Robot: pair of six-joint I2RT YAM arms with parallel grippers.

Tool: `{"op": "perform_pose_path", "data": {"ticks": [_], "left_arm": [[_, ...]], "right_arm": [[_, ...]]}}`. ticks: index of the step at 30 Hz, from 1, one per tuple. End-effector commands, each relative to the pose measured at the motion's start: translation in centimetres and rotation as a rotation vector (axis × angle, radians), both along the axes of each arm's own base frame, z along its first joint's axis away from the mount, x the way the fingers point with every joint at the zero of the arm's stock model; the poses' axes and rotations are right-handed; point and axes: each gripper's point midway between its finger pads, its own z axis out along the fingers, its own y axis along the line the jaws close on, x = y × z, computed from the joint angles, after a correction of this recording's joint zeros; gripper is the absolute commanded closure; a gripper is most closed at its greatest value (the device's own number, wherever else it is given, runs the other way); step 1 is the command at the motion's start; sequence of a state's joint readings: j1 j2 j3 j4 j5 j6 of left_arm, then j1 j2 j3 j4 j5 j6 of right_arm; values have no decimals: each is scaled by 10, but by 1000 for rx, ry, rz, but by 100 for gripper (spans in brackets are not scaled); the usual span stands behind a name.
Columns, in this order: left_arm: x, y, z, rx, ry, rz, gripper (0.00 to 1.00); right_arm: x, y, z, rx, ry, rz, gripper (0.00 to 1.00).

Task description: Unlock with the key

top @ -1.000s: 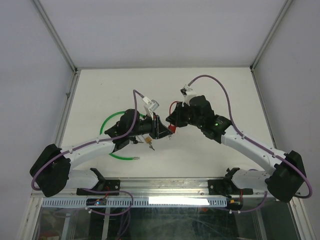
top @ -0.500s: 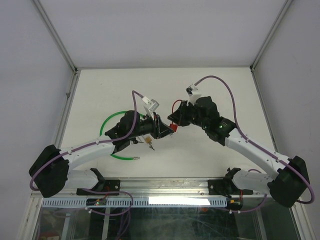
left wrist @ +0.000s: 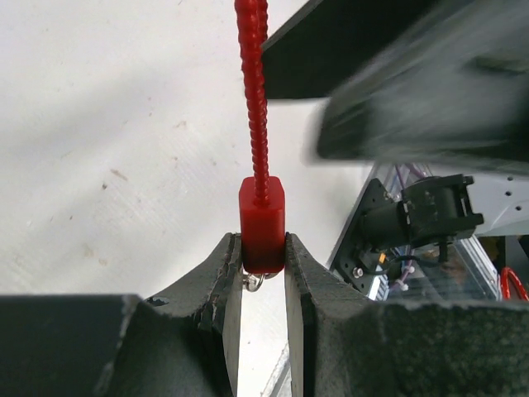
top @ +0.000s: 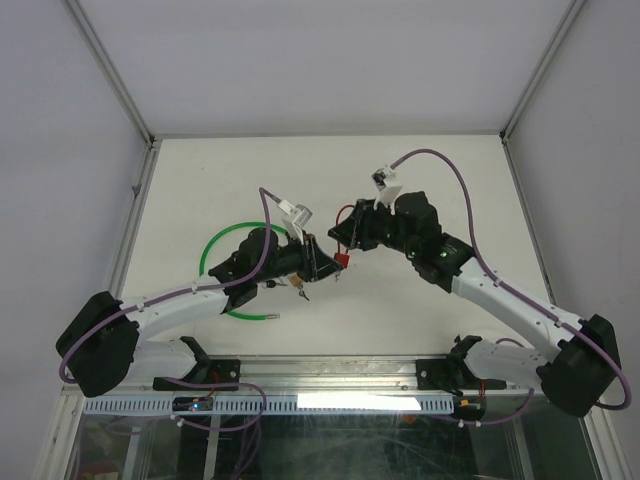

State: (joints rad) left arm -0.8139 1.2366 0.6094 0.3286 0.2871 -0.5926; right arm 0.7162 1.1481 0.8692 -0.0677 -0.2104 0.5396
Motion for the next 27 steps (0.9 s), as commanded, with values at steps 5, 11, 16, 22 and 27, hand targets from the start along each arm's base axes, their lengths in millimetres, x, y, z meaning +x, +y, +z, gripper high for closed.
{"op": "perform_pose_path", "data": {"ticks": [5, 11, 16, 22, 27], "left_arm": [[10, 15, 17, -139, -120, 69, 100], [7, 19, 28, -165, -227, 57, 100], [3, 20, 37, -182, -300, 34, 100], [0, 18, 40, -172, -349, 2, 100], [-1, 16, 41, -166, -358, -16, 100]], "right_arm": [[-2, -23, 50, 61, -105, -101, 53], [-7, -34, 17, 66, -11, -163, 53], [-10, -29, -7, 112, 62, -171, 53], [-13, -16, -6, 208, 63, -128, 53], [-11, -16, 0, 237, 39, -132, 55]]}}
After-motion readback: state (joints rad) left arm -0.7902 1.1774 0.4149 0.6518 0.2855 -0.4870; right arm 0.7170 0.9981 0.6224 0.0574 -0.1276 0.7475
